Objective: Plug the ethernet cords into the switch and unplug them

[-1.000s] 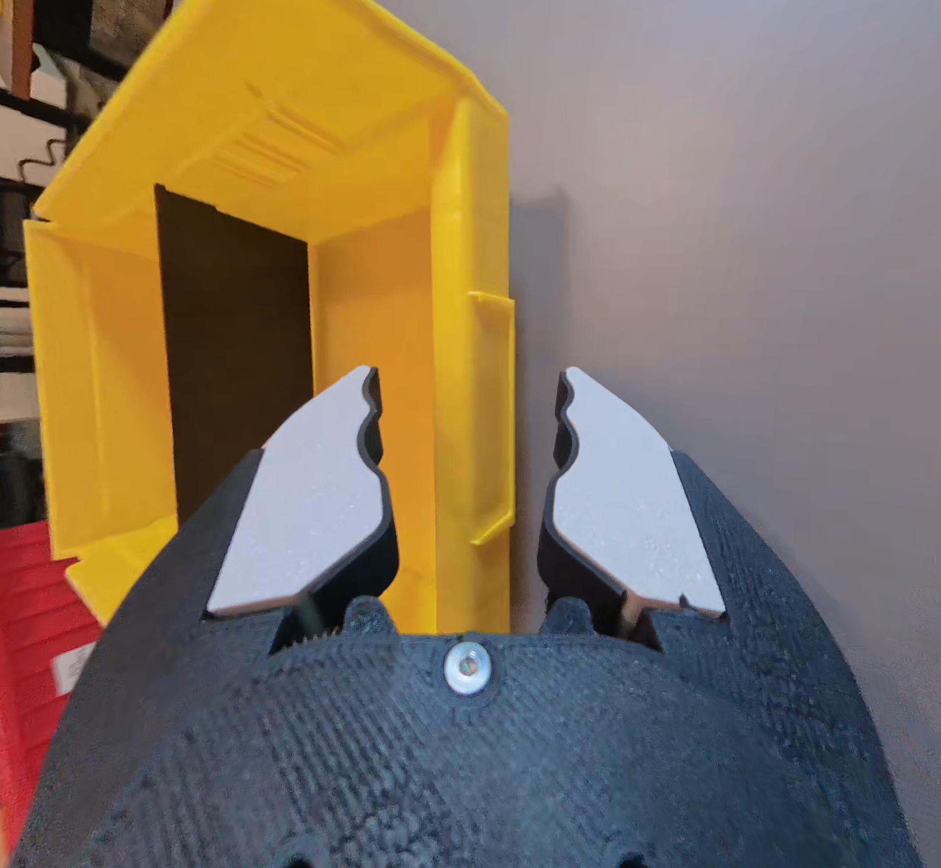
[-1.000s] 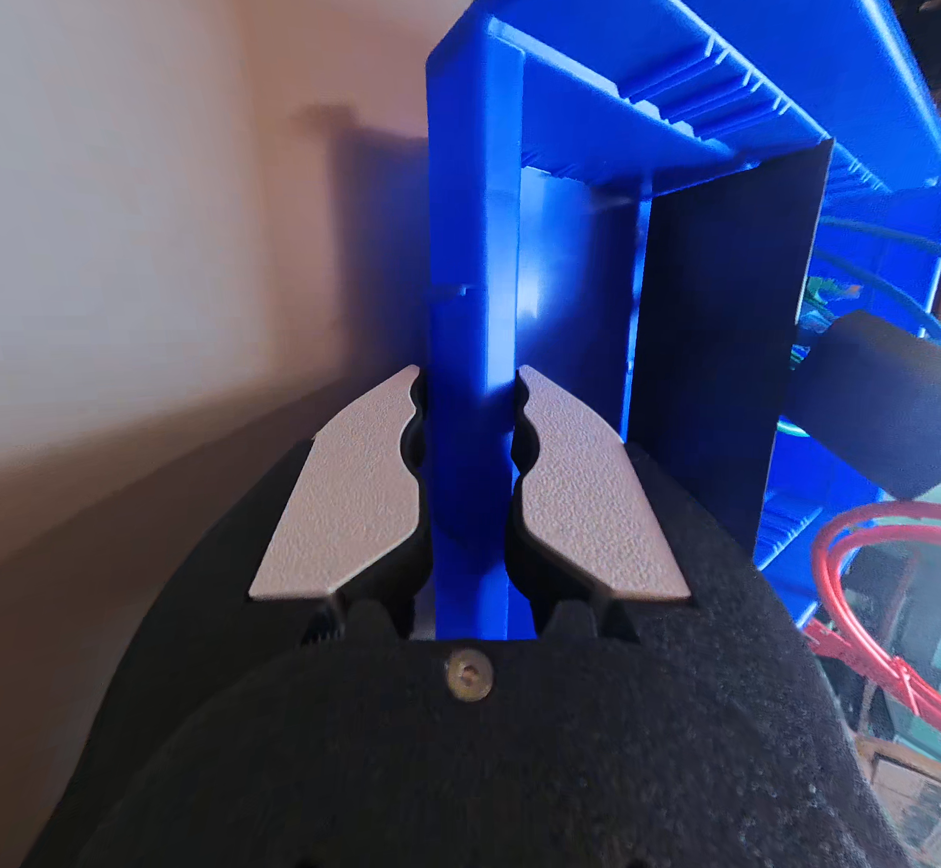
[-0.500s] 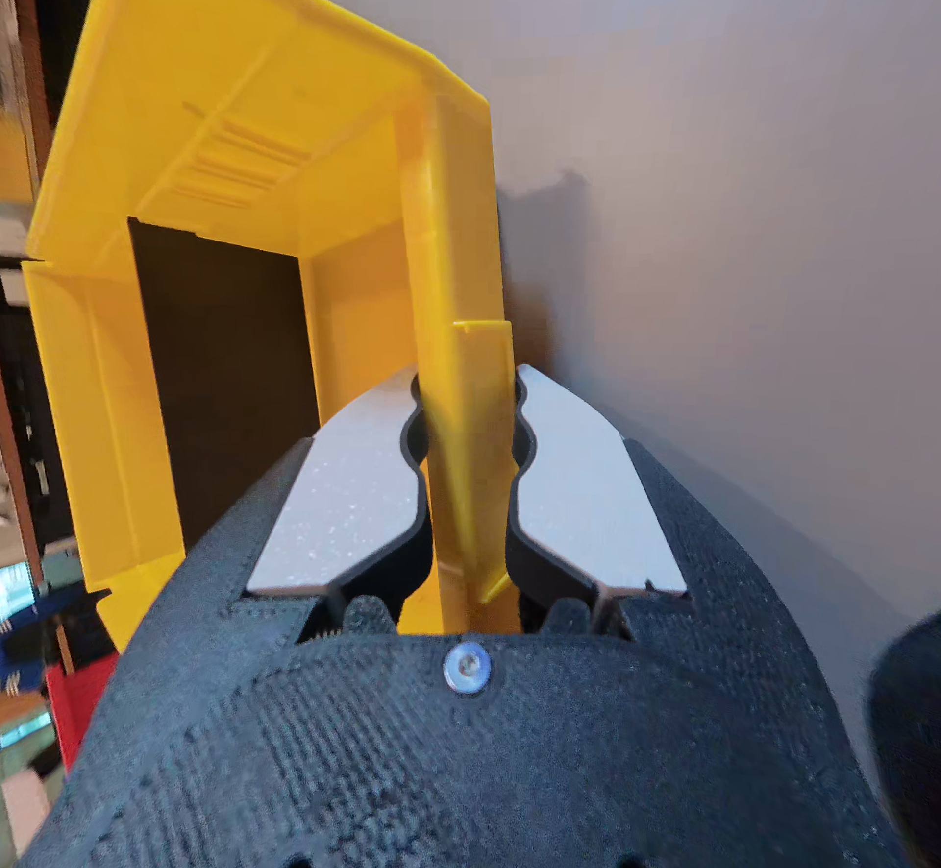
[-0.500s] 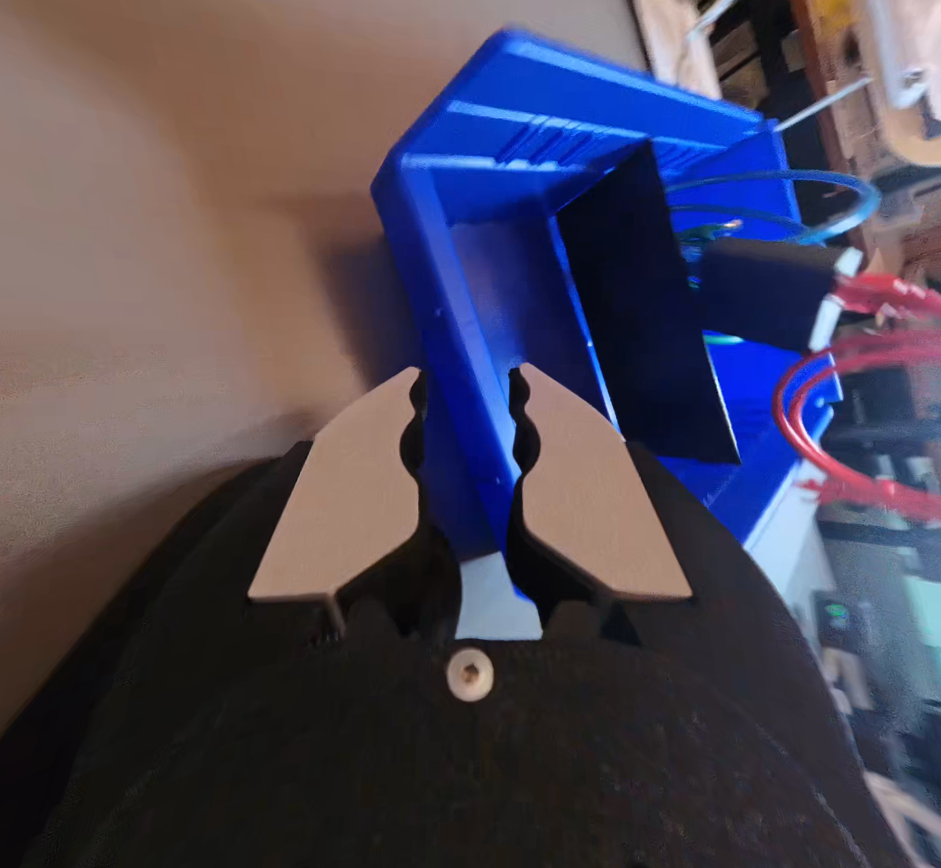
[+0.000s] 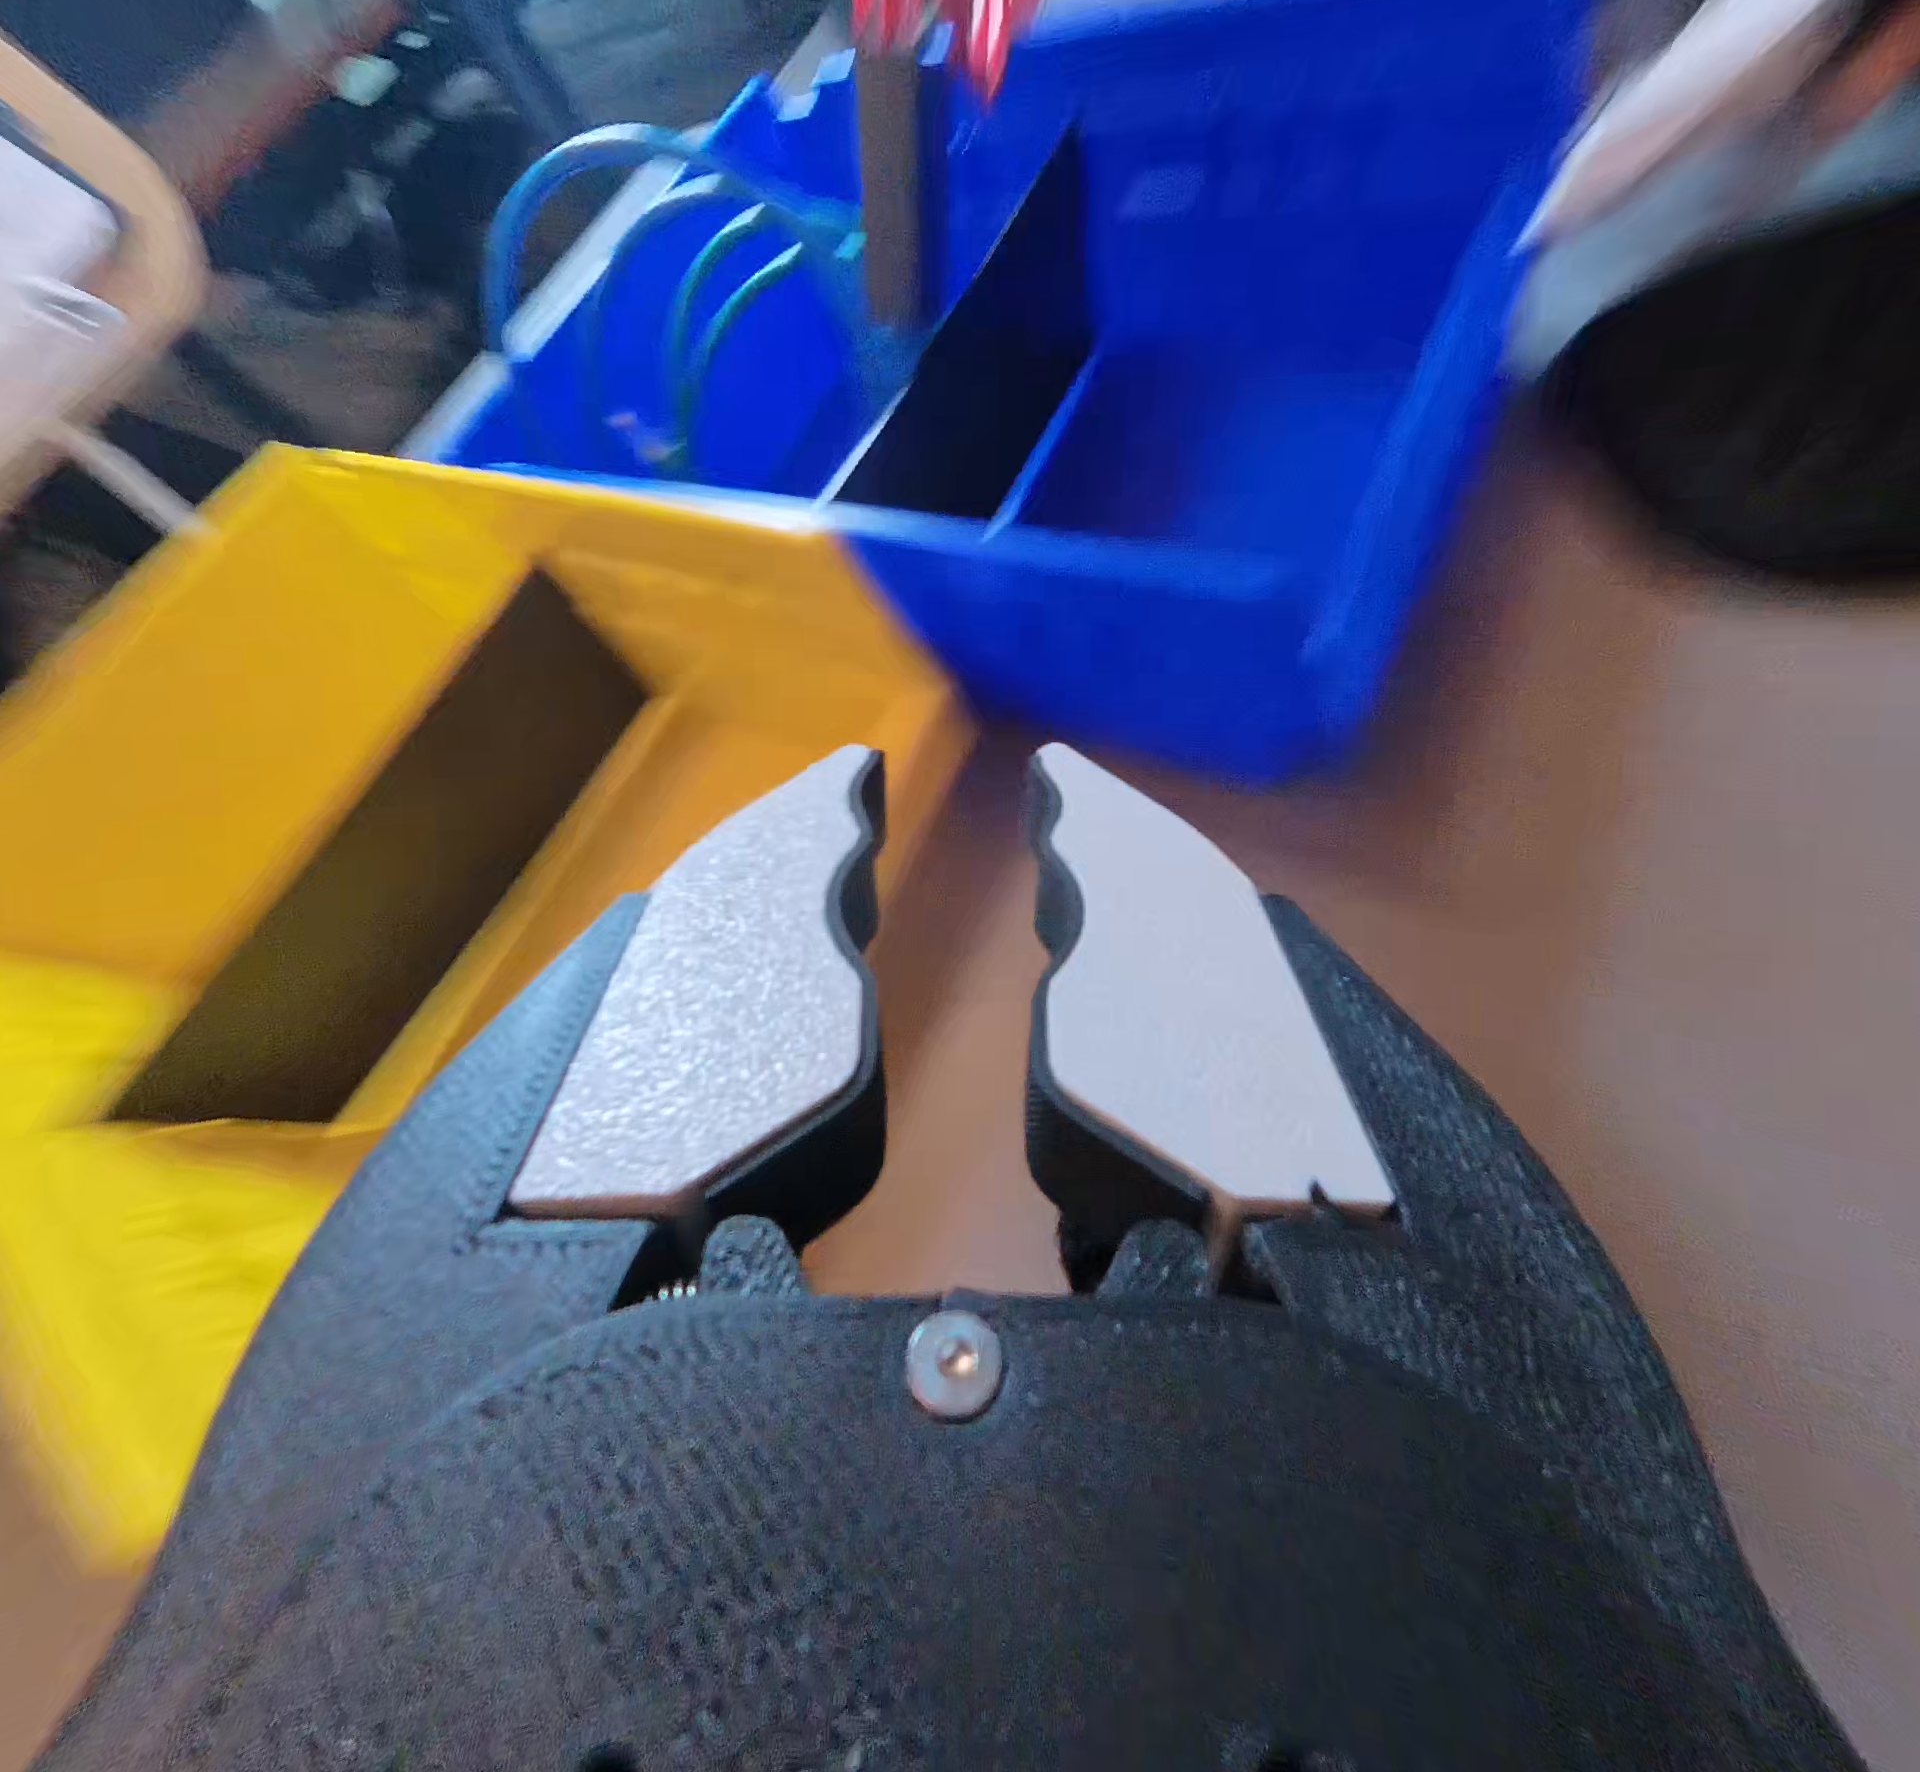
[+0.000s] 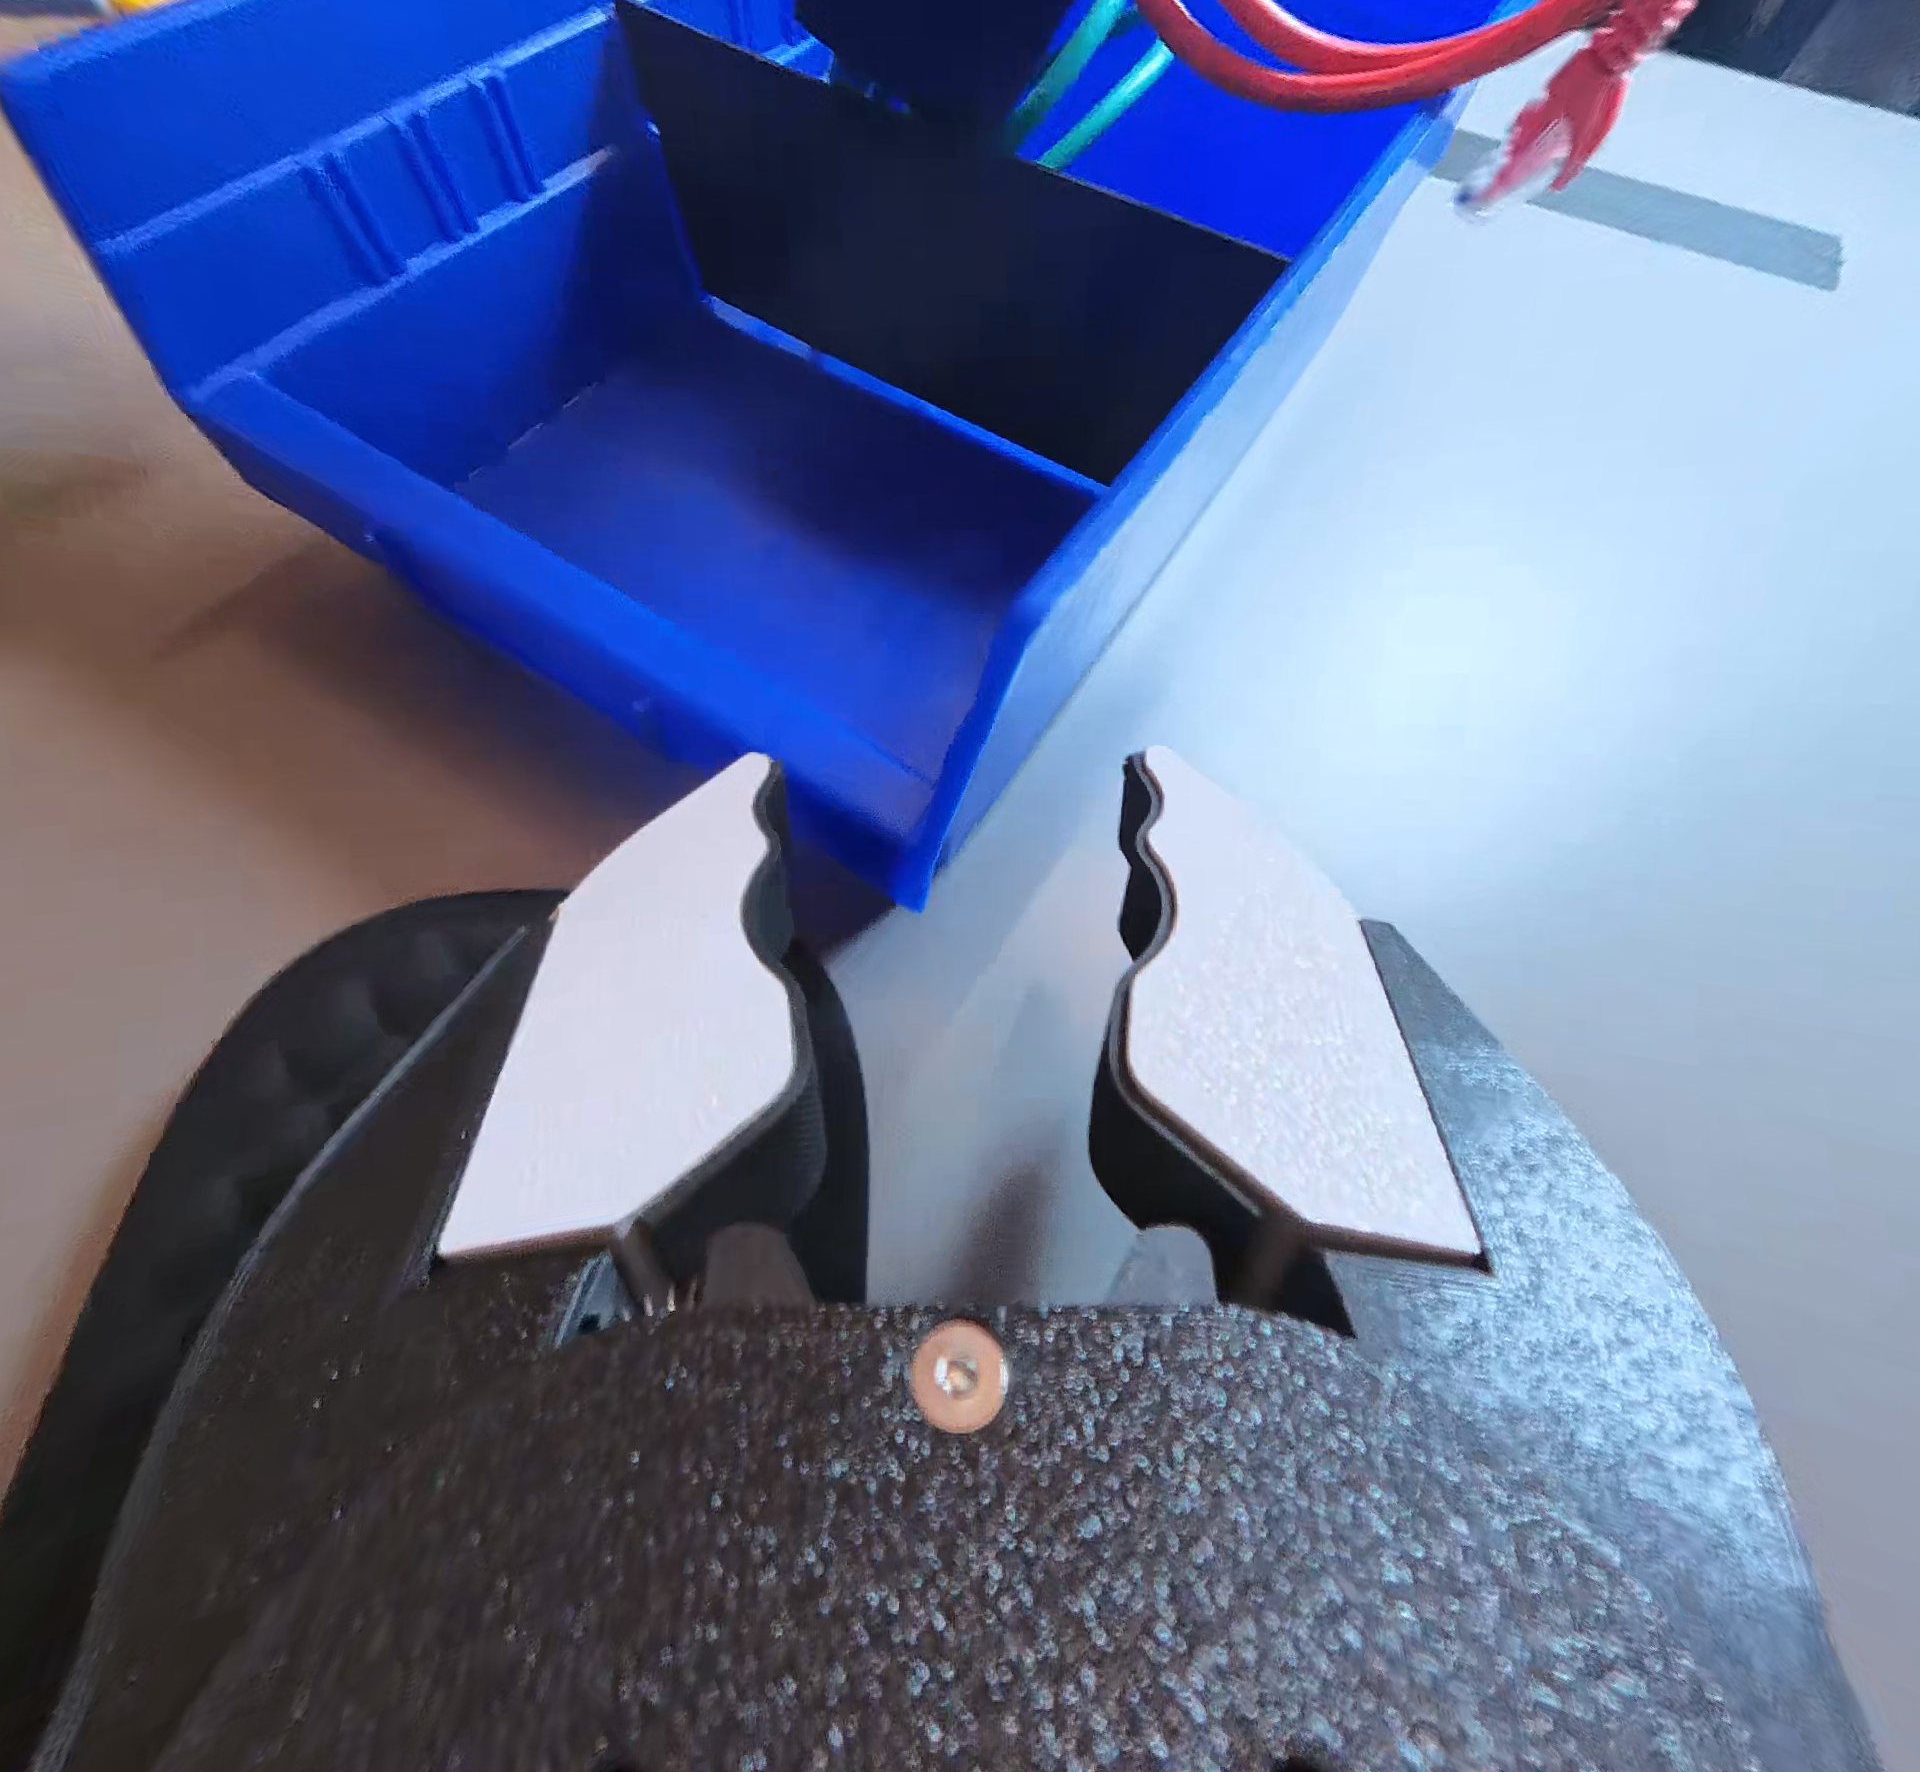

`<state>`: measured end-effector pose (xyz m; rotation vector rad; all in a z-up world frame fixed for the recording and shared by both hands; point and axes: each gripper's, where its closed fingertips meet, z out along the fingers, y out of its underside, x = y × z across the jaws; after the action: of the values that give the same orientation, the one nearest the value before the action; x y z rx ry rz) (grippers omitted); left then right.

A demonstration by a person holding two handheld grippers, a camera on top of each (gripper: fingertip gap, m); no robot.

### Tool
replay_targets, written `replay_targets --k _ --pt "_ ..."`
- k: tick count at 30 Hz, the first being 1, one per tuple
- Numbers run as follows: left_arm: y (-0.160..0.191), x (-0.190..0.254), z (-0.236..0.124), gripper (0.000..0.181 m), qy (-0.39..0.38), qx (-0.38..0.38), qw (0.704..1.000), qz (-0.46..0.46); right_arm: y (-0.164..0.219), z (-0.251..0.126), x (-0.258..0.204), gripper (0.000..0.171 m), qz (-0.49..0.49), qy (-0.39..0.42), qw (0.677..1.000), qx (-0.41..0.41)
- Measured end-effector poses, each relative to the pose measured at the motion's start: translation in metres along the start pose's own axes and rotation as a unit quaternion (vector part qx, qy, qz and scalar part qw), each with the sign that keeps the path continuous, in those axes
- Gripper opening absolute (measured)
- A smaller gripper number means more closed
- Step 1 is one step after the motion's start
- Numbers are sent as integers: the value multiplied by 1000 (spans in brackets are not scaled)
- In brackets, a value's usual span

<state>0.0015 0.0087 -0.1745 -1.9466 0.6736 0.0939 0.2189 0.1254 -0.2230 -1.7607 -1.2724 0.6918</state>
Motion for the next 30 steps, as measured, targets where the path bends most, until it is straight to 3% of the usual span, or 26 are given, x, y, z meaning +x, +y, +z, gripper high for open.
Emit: replay_targets --k 1,2,4,6,7,9,10,15,18,22,25,30 --pt "-13 17 1 40 40 31 995 -82 -5 5 -1 63 16 -20 1000 4" --pt "-18 34 6 53 71 38 987 -139 -12 10 2 61 34 -28 999 14" --pt "-14 59 24 73 99 22 977 -185 -25 17 4 61 62 -52 996 25" --pt "-12 63 44 76 68 23 979 -191 -27 24 15 54 44 -16 999 12" --pt "-12 61 54 69 48 27 981 -189 -24 28 18 57 15 1 1000 -2" --pt "-17 45 65 48 -19 63 981 -184 -28 31 13 39 10 4 1000 4" --pt "-17 41 67 45 -35 67 981 -177 -30 27 17 28 -22 34 999 16" --pt "-38 40 50 35 -33 72 990 -114 -50 -7 12 22 -63 93 992 63" --pt "-70 28 15 34 -66 87 992 -66 -91 -37 1 22 -94 115 985 90" --pt "-90 -13 -60 32 -131 78 987 -44 -171 -54 -42 23 -127 65 979 149" --pt "-75 -44 -121 32 -192 74 977 -55 -221 -31 -87 23 -149 10 972 182" --pt "-12 -76 -220 32 -274 36 957 -90 -268 33 -184 23 -170 -100 958 207"
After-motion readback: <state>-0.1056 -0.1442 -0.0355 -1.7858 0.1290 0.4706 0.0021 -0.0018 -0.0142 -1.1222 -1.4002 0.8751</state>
